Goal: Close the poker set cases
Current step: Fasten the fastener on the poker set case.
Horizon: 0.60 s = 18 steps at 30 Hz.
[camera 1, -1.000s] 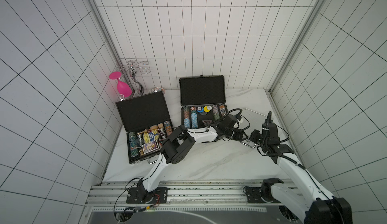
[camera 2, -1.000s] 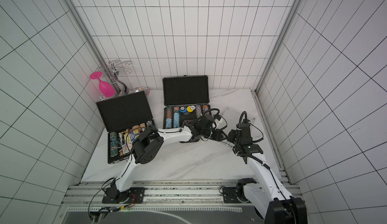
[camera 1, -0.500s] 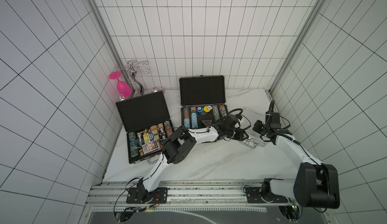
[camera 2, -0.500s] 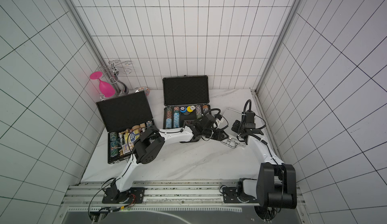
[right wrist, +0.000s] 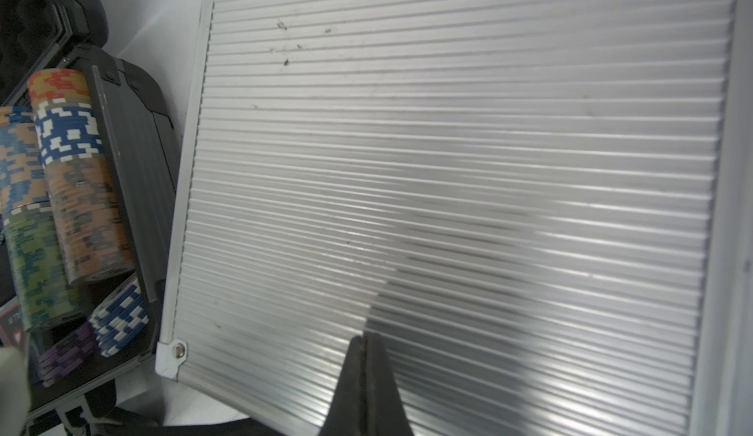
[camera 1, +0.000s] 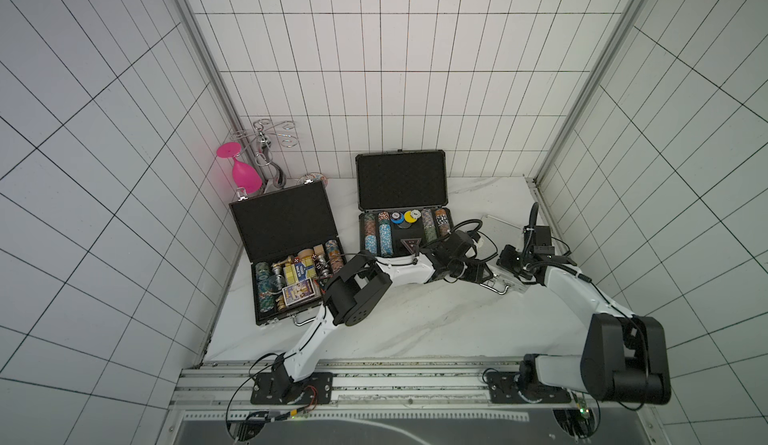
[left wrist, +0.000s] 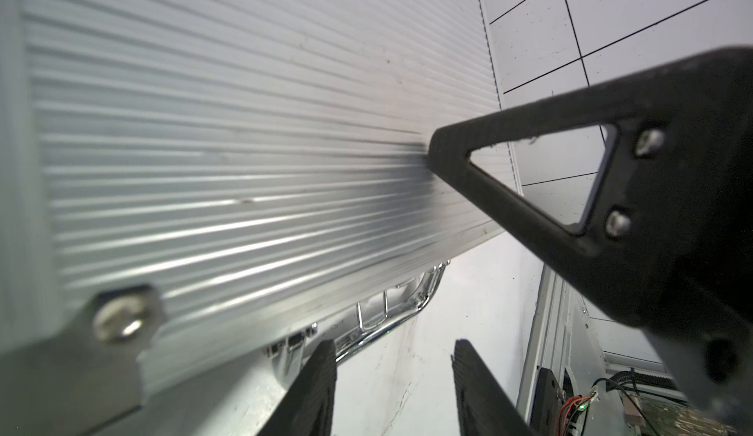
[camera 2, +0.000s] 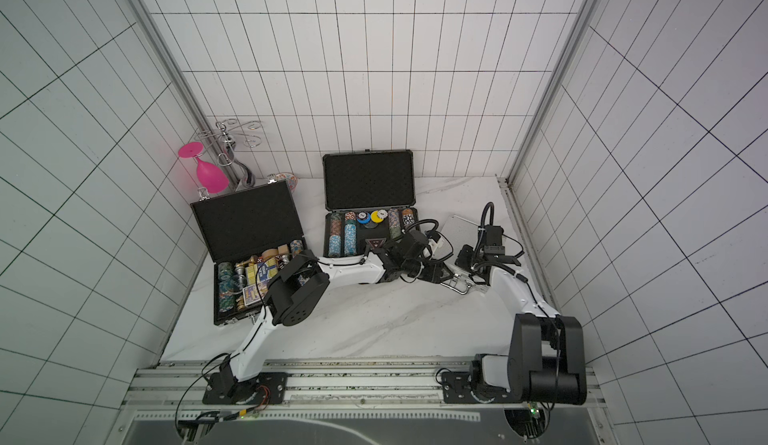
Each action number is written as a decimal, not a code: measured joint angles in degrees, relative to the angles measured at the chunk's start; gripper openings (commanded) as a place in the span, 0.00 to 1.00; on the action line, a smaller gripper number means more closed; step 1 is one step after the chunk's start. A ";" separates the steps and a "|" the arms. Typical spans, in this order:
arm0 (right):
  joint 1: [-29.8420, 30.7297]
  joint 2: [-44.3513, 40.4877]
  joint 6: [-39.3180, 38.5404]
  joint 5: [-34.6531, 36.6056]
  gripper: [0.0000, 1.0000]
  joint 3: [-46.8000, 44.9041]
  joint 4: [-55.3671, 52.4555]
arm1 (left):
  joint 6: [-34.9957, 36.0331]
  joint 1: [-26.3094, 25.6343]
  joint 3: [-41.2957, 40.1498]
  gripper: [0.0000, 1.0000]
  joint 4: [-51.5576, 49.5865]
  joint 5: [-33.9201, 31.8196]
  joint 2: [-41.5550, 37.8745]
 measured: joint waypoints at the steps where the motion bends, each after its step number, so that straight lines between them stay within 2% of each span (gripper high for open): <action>1: 0.00 -0.20 0.28 -0.07 0.01 -0.39 0.48 | 0.02 -0.15 0.42 0.48 0.07 0.00 0.37; 10: -0.48 -2.51 3.28 -0.42 0.00 -4.81 5.70 | 0.22 -1.27 1.18 0.48 0.28 -0.46 3.10; 18: -1.51 -2.93 3.87 -1.31 0.00 -5.22 6.29 | 0.96 -1.73 3.85 0.48 -0.70 -1.09 4.24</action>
